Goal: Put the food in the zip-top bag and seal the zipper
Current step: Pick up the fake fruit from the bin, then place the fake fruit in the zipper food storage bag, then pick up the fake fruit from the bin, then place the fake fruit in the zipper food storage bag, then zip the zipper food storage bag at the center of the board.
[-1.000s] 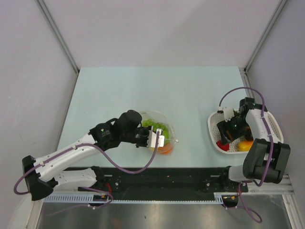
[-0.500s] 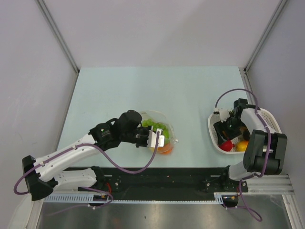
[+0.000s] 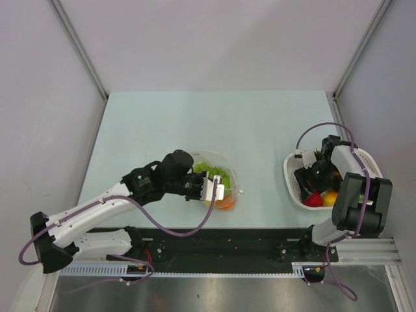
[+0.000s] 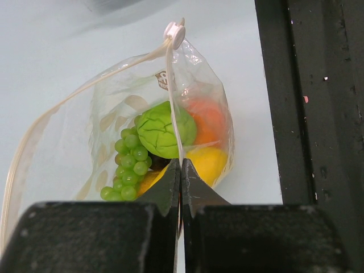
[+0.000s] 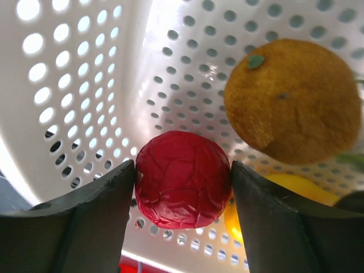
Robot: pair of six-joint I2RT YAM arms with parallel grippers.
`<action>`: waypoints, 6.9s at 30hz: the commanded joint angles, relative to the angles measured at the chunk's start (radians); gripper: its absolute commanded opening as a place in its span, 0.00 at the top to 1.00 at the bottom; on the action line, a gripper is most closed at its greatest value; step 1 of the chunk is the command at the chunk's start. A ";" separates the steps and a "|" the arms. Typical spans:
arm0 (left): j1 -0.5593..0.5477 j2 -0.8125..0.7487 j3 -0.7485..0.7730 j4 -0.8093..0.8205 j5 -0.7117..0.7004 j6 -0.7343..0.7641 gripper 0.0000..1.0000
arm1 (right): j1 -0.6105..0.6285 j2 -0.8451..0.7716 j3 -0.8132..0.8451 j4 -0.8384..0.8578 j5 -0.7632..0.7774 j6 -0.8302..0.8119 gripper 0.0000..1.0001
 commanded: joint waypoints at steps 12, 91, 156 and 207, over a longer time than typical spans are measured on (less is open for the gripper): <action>-0.006 -0.015 -0.010 0.041 -0.003 0.024 1.00 | -0.025 0.051 0.090 -0.090 0.054 -0.019 0.36; -0.006 -0.008 0.010 0.091 0.032 0.009 1.00 | 0.090 -0.130 0.087 0.079 0.041 -0.184 0.09; 0.009 -0.020 0.013 0.120 0.018 -0.053 1.00 | 0.852 -0.093 0.638 0.085 -0.468 0.244 0.15; 0.037 -0.041 -0.017 0.172 0.003 -0.131 1.00 | 0.806 -0.716 -0.419 1.100 -0.433 0.501 0.52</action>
